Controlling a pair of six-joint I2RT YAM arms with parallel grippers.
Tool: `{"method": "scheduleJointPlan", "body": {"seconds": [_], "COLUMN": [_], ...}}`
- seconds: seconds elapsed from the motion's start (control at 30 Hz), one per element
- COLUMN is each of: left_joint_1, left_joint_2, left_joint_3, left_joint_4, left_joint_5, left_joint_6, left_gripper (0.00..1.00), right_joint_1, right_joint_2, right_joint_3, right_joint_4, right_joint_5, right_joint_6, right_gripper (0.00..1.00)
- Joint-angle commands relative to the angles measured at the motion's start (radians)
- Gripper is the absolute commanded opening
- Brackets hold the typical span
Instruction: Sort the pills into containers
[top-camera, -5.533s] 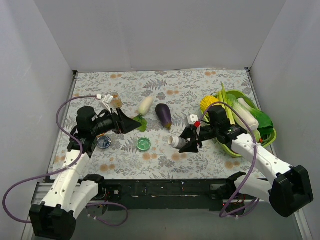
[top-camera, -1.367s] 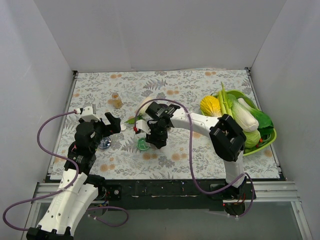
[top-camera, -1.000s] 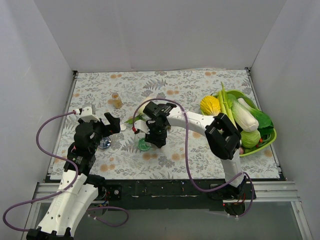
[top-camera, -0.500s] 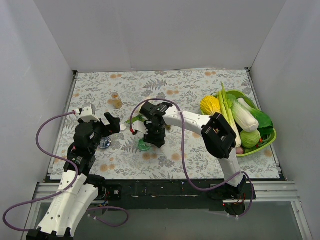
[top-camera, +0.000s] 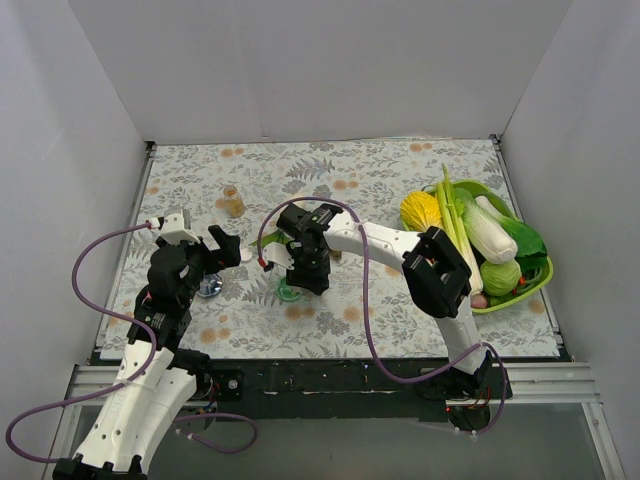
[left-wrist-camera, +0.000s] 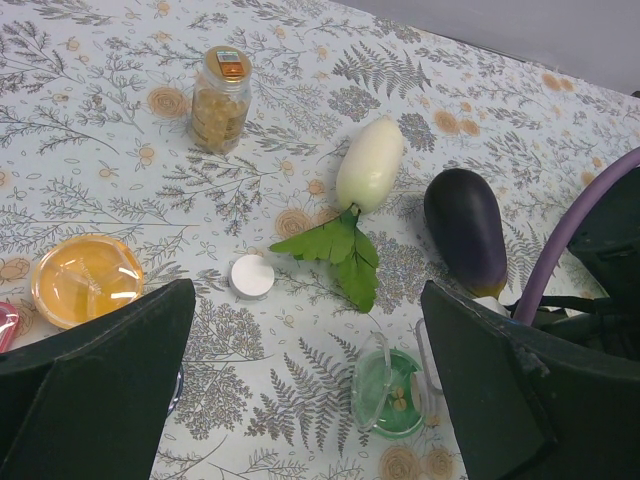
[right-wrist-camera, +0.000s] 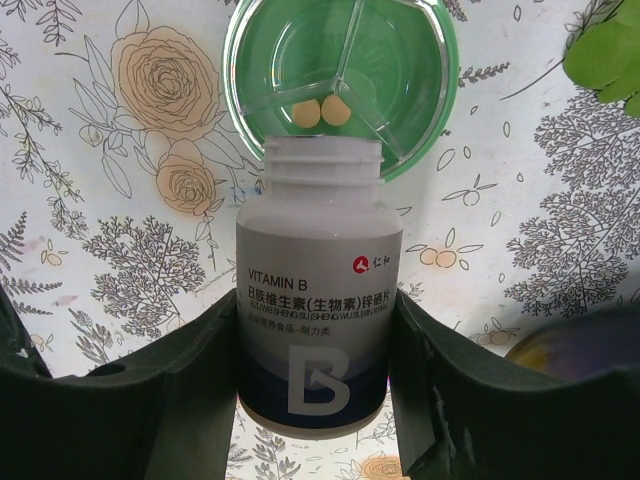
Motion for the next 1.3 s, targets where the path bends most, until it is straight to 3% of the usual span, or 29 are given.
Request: {"method": "scheduleJointPlan", "body": {"seconds": [0.0,0.37,0.73,1.03,1.17,1.27], "left_joint_1": [0.001,0.001,0.001,0.001,0.002,0.011], "left_joint_2": [-0.01,-0.013,-0.002,0.009,0.053,0.142], "left_joint_3": [0.019,0.019,0.014,0.011,0.001,0.013], "left_joint_4": [-0.006,-0.006,0.0,-0.011,-0.015,-0.032], "left_joint_5": [-0.004,0.002,0.031,0.083,0.146,0.151], "left_joint_6": [0.012,0.014,0.008,-0.066,-0.164,-0.214], "left_gripper": [0.98,0.98,0.98,0.98,0.98,0.98], "right_joint_1": [0.006,0.006,0.005,-0.031,-0.087,-0.13], "right_joint_2": [0.006,-0.016,-0.135,-0.345,-0.523,-0.69], "right_joint_3": [0.041,0.018,-0.054,-0.23,-0.376,-0.505], "right_joint_4": [-0.03,-0.012,0.06,0.197,0.313,0.494], "right_joint_5": [0.005,-0.018,-0.091,-0.218,-0.324,-0.432], "right_joint_6": [-0.014,-0.014,0.012,0.049,0.079,0.104], "right_gripper": [0.01,0.01,0.01,0.01,0.01,0.01]}}
